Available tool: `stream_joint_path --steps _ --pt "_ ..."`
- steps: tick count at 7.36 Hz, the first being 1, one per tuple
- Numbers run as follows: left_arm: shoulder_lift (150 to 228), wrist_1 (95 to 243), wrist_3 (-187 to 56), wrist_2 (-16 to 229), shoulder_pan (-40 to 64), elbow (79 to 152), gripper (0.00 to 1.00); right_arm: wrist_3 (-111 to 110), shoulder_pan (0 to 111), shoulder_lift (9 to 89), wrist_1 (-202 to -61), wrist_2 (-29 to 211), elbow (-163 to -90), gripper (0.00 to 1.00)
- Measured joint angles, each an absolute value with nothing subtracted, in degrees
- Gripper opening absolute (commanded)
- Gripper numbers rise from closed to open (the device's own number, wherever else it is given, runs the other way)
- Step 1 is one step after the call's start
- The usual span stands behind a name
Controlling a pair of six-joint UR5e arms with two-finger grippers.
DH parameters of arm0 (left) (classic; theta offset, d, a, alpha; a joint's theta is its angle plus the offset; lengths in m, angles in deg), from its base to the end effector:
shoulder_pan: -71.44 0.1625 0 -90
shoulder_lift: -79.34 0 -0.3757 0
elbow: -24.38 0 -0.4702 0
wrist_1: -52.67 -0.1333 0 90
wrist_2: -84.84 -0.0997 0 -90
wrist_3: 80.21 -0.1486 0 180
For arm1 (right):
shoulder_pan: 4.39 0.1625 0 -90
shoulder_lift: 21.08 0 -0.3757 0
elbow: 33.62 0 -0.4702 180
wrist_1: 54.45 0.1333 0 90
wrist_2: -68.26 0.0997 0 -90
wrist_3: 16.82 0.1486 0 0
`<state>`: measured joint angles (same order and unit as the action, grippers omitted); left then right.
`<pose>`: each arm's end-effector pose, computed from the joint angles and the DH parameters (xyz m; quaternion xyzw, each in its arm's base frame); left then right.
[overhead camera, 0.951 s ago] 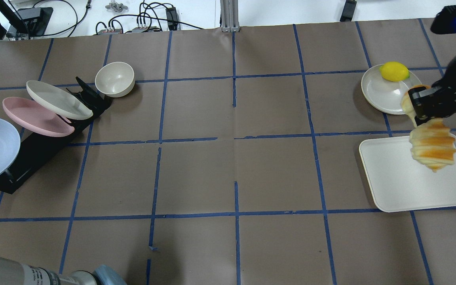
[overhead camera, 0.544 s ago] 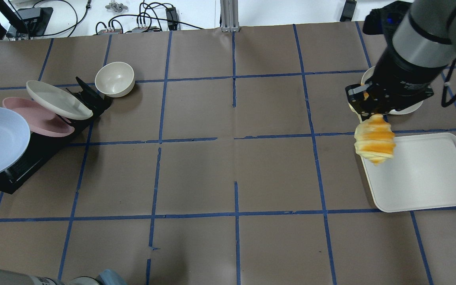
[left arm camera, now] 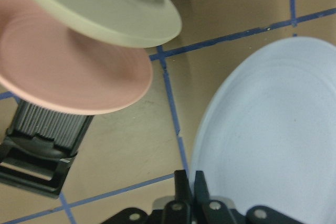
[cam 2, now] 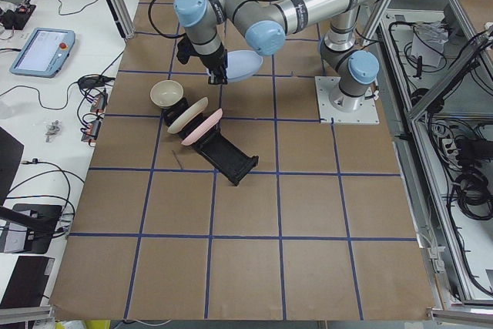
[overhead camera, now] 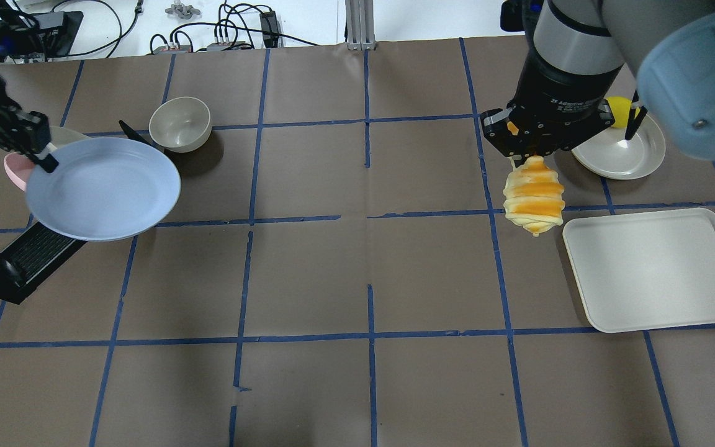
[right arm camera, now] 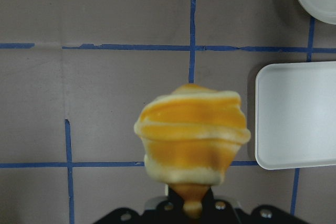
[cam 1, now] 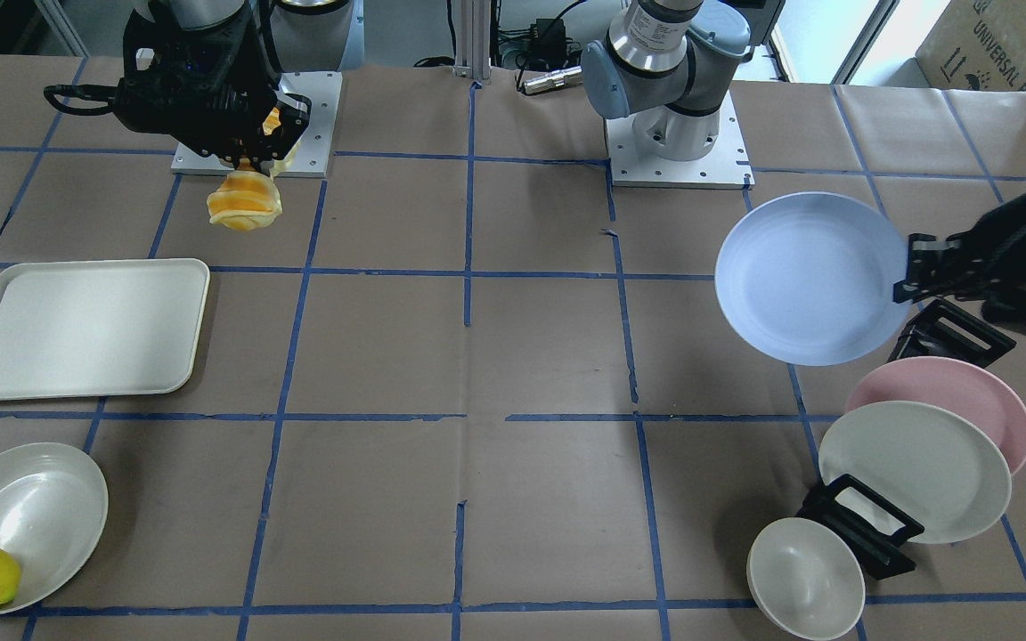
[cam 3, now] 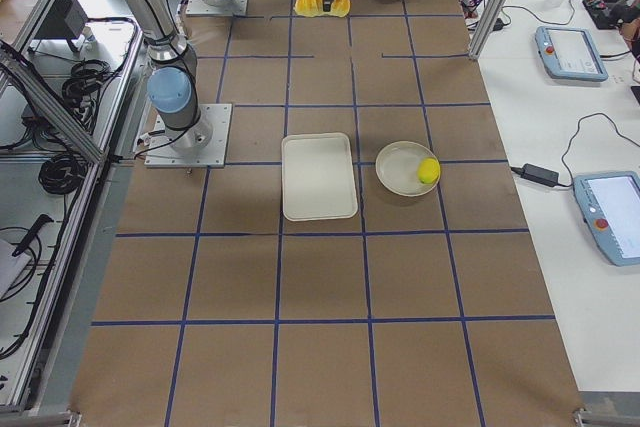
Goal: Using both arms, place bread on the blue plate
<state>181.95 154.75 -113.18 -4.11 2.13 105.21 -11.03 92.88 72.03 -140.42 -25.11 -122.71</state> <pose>0.0875 -0.6165 0.3311 -0.1047 -0.9852 -0.1164 0.0690 0.1930 -0.5282 0.4222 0.0129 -0.9995 0.0033 0.0292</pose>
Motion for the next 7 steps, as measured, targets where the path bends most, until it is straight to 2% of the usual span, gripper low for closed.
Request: stream_joint_path --steps 4,7 --pt "183.11 142.94 -96.57 1.65 -15.55 113.73 0.14 -11.8 92.97 69.57 -140.56 -25.46 -122.74 0.07" --pt "189.87 124.69 -85.82 2.26 -26.24 118.14 0.14 -12.47 93.0 66.59 -141.98 -23.59 -123.41 0.08"
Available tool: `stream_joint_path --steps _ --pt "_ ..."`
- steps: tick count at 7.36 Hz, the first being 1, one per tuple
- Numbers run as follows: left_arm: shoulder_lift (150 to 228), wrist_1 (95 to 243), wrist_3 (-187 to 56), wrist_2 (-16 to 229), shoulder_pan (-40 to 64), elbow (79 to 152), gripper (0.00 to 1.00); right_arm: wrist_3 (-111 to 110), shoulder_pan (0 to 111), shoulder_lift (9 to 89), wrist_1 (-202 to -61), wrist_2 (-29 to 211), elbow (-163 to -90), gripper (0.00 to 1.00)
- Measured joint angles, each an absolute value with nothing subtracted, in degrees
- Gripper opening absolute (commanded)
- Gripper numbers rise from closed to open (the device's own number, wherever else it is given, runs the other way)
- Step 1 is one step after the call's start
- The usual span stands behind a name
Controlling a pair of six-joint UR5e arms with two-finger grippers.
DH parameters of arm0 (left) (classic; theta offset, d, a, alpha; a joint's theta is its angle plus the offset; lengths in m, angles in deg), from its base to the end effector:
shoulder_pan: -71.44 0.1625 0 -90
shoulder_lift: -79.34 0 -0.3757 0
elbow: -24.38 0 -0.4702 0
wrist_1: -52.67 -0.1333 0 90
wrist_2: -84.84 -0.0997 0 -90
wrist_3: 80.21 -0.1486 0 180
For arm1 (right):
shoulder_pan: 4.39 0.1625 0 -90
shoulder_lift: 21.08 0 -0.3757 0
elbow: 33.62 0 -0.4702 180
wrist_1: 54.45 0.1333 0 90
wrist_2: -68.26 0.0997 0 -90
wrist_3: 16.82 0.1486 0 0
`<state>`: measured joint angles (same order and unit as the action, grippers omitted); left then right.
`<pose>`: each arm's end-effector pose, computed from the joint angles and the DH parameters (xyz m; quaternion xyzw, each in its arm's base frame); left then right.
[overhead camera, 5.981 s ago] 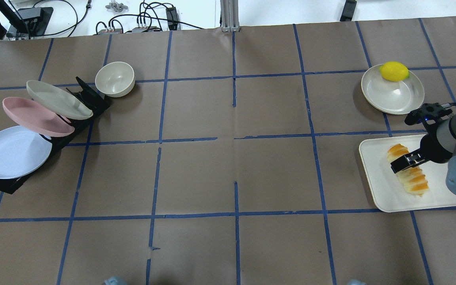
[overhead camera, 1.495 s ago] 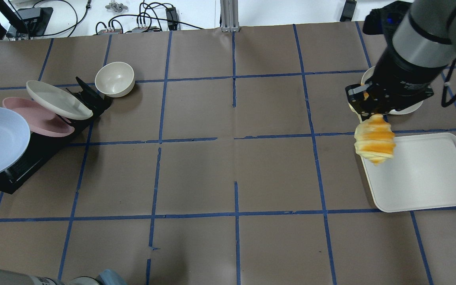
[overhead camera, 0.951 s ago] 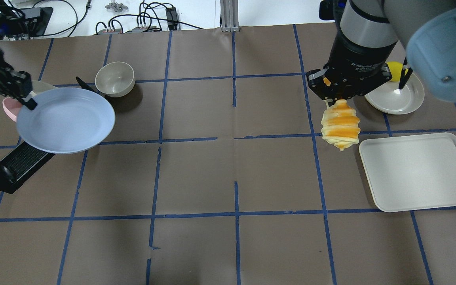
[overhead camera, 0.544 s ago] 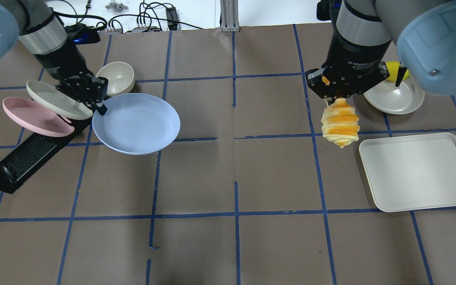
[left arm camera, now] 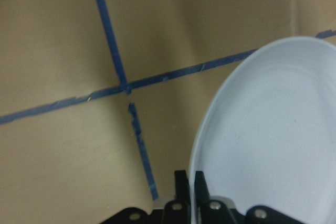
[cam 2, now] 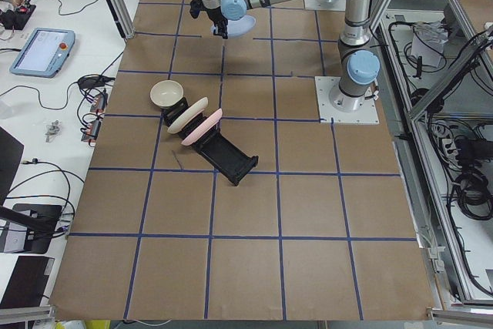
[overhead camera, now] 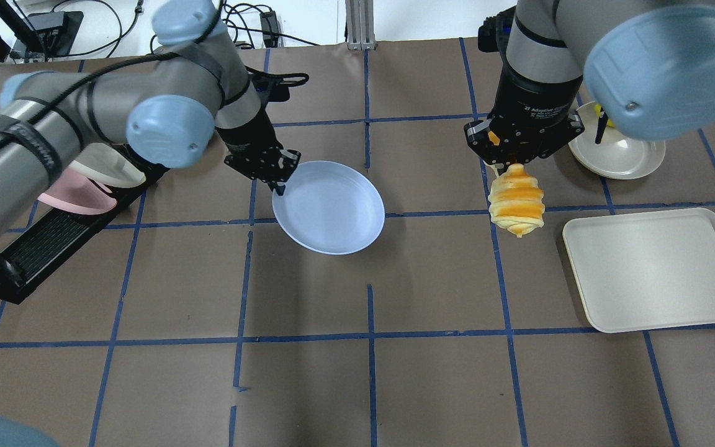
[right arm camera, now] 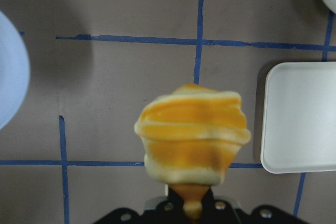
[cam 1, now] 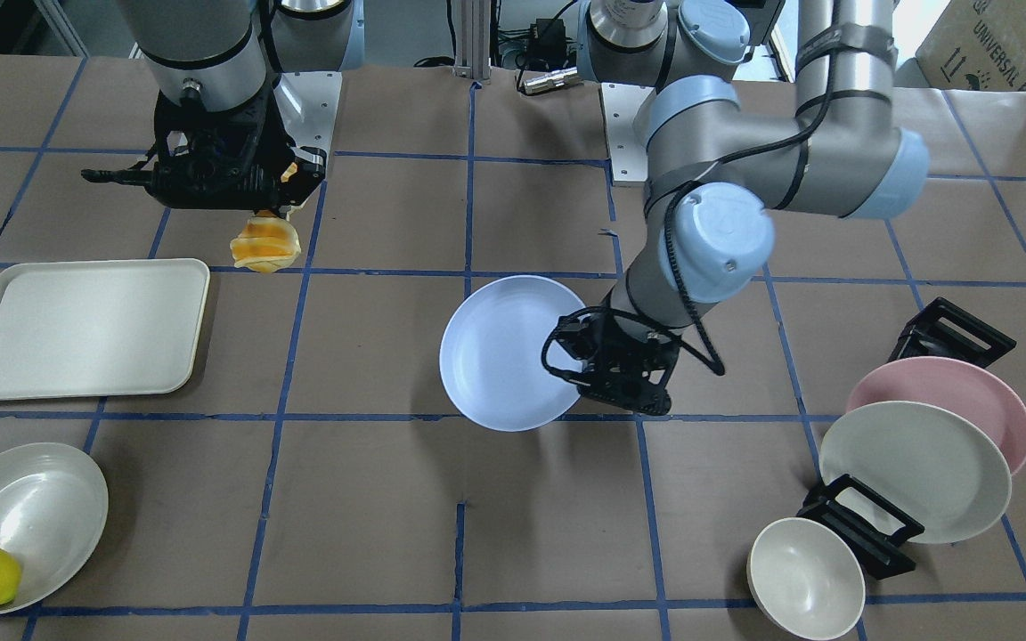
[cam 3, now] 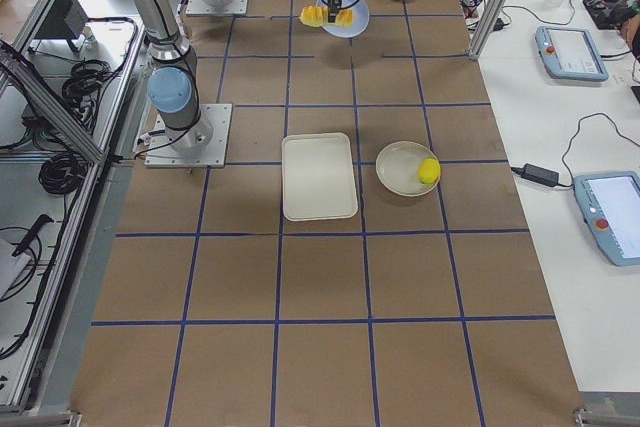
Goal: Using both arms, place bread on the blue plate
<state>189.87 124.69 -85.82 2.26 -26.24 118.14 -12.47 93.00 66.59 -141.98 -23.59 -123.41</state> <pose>-0.2371 -0.6171 0.1635 -0.1118 -0.9901 -0.0561 0.0636 0.2011 -0.5514 0.3645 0.0271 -0.9987 -0.0382 0.0201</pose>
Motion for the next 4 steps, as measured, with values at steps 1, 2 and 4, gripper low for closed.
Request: stream_joint_path --steps 1,2,4 --pt "192.13 120.86 -84.22 2.31 -28.09 118.37 0.14 -12.44 93.0 65.06 -144.59 -23.33 -124.04 0.08" --pt "193.89 118.46 -82.98 2.35 -29.04 118.41 0.31 -12.26 93.02 63.11 -148.88 -23.23 -125.31 0.08" --pt "195.35 114.47 -82.0 2.34 -29.41 118.38 1.0 -10.89 93.98 59.35 -157.45 -23.04 -128.19 0.08"
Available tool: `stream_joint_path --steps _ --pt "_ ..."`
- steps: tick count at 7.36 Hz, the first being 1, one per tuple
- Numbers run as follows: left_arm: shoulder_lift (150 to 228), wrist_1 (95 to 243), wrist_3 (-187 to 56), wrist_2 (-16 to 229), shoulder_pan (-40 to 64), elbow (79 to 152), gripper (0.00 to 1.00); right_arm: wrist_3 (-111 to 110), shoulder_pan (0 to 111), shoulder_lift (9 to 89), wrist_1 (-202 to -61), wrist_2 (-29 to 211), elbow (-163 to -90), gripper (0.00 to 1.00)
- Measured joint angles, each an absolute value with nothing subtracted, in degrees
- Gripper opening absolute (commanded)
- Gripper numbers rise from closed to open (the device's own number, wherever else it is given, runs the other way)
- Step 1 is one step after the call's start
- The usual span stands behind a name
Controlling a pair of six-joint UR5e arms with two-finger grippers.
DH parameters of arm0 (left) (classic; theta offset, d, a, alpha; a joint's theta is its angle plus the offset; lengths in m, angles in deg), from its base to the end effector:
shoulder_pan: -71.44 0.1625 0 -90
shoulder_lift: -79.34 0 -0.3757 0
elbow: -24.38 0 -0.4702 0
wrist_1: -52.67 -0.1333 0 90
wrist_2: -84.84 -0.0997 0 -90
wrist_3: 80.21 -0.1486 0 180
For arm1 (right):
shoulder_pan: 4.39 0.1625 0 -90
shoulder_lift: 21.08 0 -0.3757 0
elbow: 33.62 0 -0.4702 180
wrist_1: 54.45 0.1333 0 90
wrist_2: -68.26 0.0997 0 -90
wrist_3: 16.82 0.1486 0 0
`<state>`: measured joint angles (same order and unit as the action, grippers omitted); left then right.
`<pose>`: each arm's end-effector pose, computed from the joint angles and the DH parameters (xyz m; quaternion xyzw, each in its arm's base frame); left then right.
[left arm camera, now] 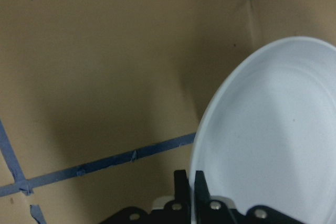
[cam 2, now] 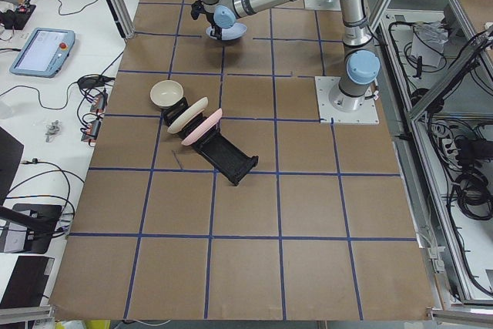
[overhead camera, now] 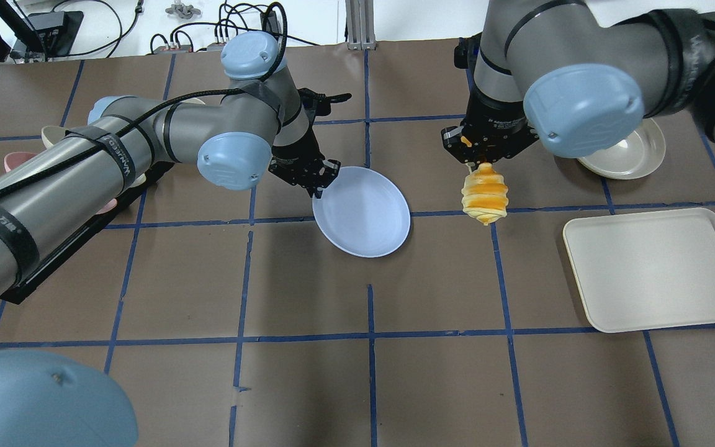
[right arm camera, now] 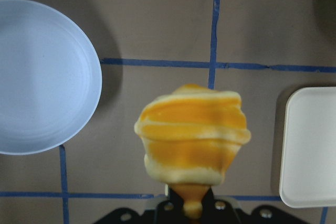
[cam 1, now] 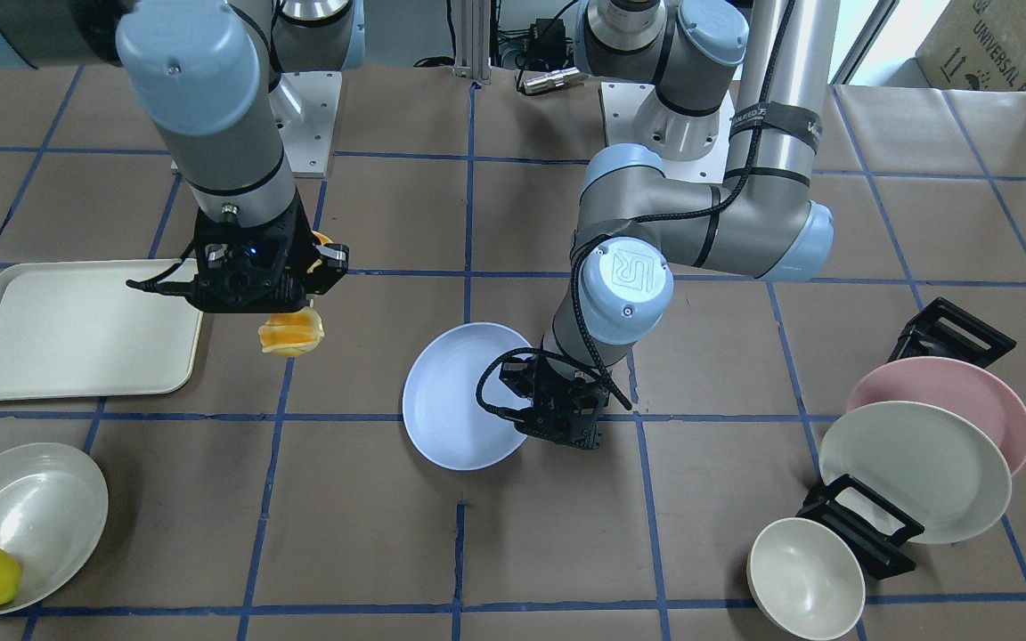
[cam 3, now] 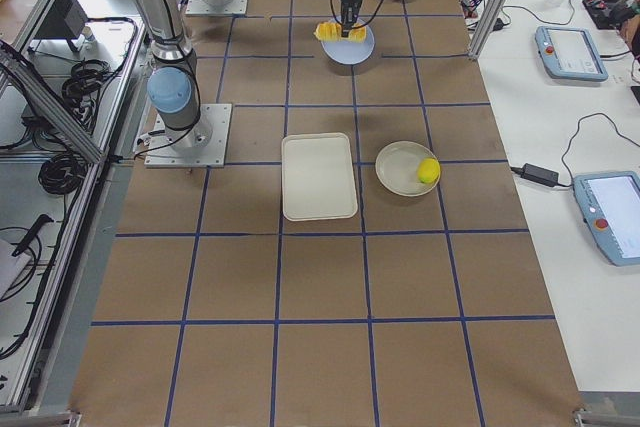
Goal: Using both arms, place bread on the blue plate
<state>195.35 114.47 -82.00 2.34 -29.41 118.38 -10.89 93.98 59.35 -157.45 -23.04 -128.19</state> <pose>-0.2755 -0.6263 0.1146 -0.1088 -0.9918 -0.0209 0.0639 0.2181 -0.5897 0.2676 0.0214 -0.9997 -0.0085 0.0125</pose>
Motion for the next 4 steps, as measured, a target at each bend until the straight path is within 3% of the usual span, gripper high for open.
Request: stream_joint_path --steps 4 --pt "193.23 110.73 -82.29 1.6 -28.41 116.98 1.0 -1.11 103.28 47.03 -174.49 -23.21 -129.26 0.07"
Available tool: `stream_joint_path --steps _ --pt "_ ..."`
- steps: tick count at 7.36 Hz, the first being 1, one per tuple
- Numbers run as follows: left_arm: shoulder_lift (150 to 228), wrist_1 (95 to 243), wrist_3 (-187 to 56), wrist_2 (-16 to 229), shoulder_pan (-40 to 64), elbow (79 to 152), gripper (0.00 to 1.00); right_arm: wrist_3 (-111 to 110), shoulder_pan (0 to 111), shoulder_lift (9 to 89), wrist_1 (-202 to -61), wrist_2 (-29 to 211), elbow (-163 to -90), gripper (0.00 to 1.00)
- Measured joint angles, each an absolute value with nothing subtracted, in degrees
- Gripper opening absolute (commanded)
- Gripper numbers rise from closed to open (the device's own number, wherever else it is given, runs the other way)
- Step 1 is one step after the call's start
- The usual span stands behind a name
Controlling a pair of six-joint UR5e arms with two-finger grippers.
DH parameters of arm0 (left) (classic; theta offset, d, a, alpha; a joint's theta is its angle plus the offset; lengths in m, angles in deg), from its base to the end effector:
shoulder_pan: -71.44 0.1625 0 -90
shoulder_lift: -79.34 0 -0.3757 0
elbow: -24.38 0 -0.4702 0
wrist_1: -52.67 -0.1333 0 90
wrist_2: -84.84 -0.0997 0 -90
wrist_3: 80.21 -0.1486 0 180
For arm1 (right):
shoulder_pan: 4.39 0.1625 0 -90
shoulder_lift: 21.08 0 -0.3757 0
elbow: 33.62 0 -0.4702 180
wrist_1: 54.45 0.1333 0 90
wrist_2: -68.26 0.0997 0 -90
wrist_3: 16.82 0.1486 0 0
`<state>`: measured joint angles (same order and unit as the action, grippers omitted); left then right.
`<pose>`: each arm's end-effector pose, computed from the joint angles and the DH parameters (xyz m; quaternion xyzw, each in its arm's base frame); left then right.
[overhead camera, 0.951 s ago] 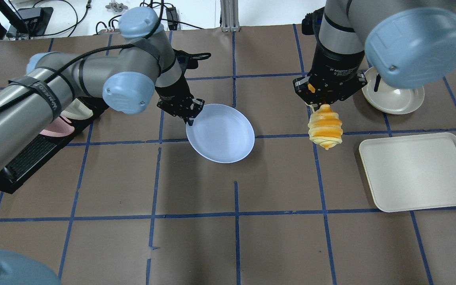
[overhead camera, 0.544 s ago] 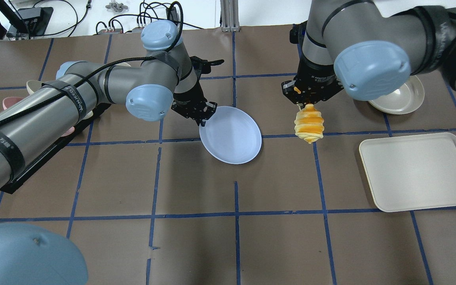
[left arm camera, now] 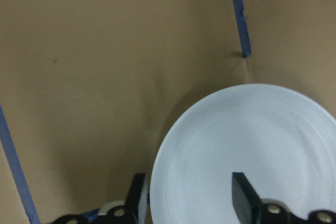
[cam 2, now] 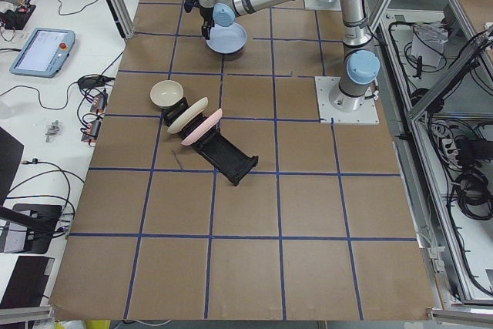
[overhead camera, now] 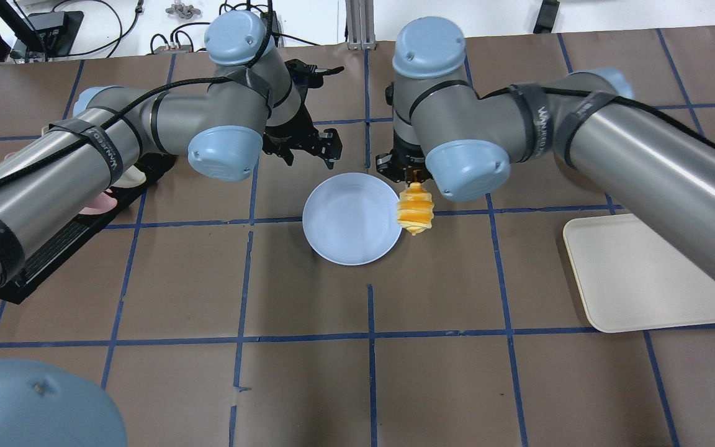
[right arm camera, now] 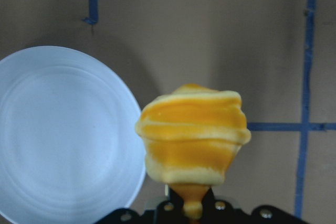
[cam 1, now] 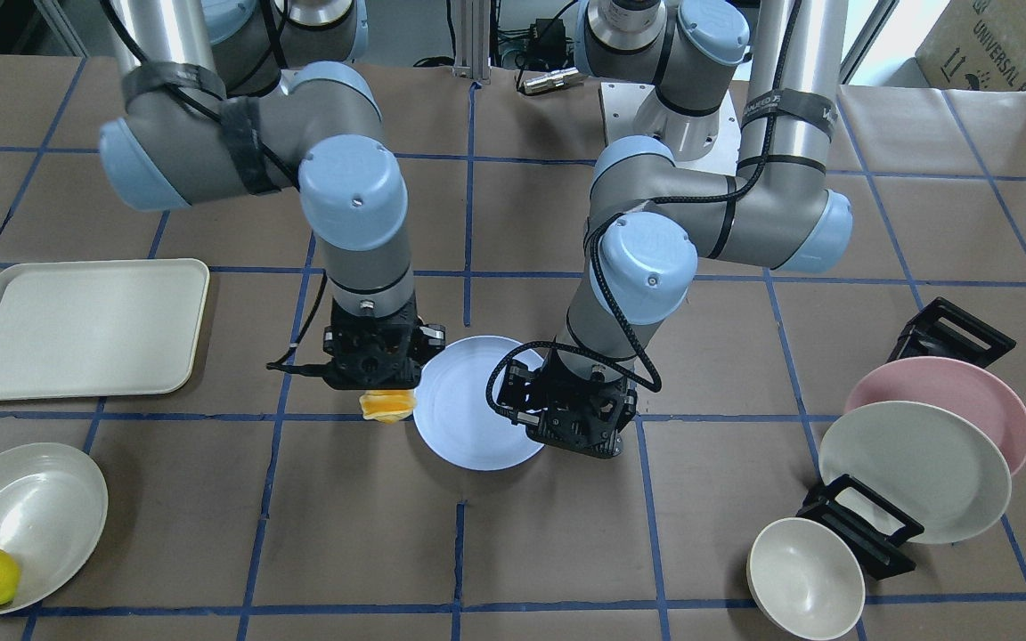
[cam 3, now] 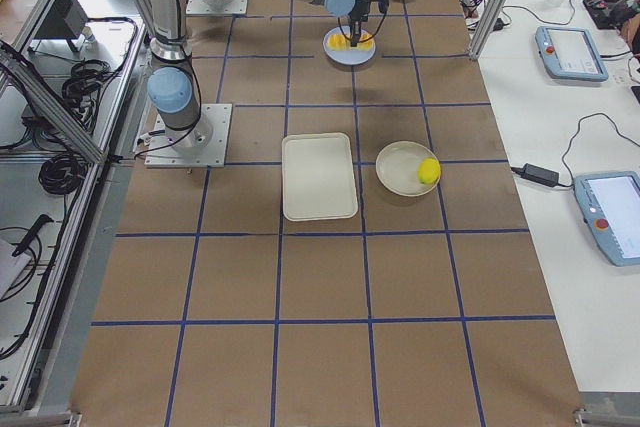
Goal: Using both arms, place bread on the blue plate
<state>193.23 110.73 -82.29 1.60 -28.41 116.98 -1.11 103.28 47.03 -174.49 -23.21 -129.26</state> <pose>-0.2660 -0.6503 0.1589 -0.1064 -0.9914 0.0434 0.0620 0.3247 -0.5925 0.1497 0.0168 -0.9995 0.0247 0.0060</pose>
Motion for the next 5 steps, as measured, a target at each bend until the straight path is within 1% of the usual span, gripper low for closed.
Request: stream_joint_path --steps 2,5 --pt "189.09 115.81 -82.47 -1.06 -27.49 115.96 1.0 1.0 106.39 41.8 -179.8 -23.02 -128.85 0.07" --pt "184.8 126.46 -82.74 -5.61 -26.78 111.91 1.0 1.48 108.17 38.34 -183.01 -21.42 -128.58 0.07"
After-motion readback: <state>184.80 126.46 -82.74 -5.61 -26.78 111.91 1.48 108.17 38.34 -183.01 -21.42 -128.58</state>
